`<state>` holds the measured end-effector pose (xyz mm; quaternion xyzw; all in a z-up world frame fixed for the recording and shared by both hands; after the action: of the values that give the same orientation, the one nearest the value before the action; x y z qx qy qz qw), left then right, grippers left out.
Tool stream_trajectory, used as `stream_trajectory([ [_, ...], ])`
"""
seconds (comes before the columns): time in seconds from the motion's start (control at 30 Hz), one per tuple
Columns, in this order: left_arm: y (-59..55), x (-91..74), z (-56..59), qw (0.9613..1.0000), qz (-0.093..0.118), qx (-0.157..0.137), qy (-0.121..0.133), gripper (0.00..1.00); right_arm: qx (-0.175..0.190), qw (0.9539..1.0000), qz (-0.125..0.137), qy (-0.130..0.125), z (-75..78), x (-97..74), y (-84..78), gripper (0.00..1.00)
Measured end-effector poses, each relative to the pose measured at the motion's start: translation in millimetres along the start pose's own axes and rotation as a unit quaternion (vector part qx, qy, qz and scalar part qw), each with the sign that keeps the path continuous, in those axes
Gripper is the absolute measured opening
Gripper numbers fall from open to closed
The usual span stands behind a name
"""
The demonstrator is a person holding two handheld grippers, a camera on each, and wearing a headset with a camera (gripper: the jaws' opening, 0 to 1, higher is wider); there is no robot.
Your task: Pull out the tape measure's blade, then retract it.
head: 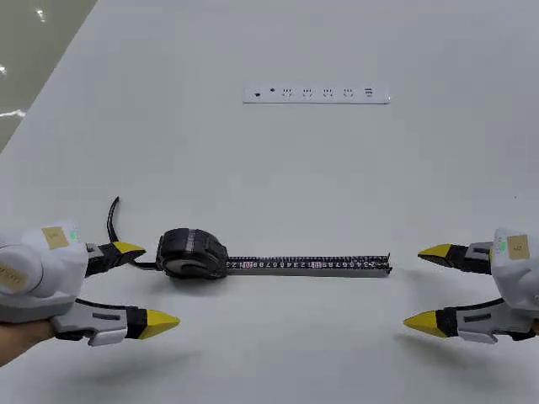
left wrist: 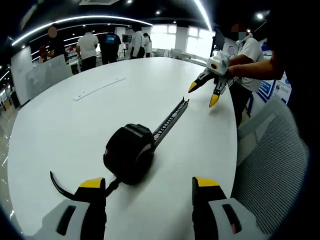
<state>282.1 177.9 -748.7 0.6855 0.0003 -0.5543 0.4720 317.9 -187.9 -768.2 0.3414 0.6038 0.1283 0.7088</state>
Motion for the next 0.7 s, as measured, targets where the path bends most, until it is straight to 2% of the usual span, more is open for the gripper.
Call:
stream_trajectory([
  [0.33, -1.4, -8.5, 15.9, 0.9985, 0.033, -0.037, 0.024, 0.72, 0.044, 0.9982, 0.027, -0.031, -20.0, -5.4, 7.3, 0.69],
  [0.57, -0.7, -13.1, 25.8, 0.9958, 0.054, -0.062, 0.042, 0.77, 0.092, 0.9925, 0.055, -0.059, -29.6, -8.5, 10.9, 0.76],
  [0.7, 0.0, -13.4, 28.5, 0.9937, 0.064, -0.076, 0.053, 0.81, 0.11, 0.9894, 0.063, -0.07, -36.6, -9.9, 13.3, 0.8],
])
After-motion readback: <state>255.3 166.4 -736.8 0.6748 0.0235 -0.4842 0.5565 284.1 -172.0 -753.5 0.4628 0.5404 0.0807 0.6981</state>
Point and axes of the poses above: the centre of the closed fingertips' face, and the gripper's own axes: x roughly forward along the fingers, z roughly to its right, y roughly out of its top, the point moved 5 cm from there along -x, roughly backward along the fingers, and after that the axes turned 6 degrees about -z, right-handed, at the moved point
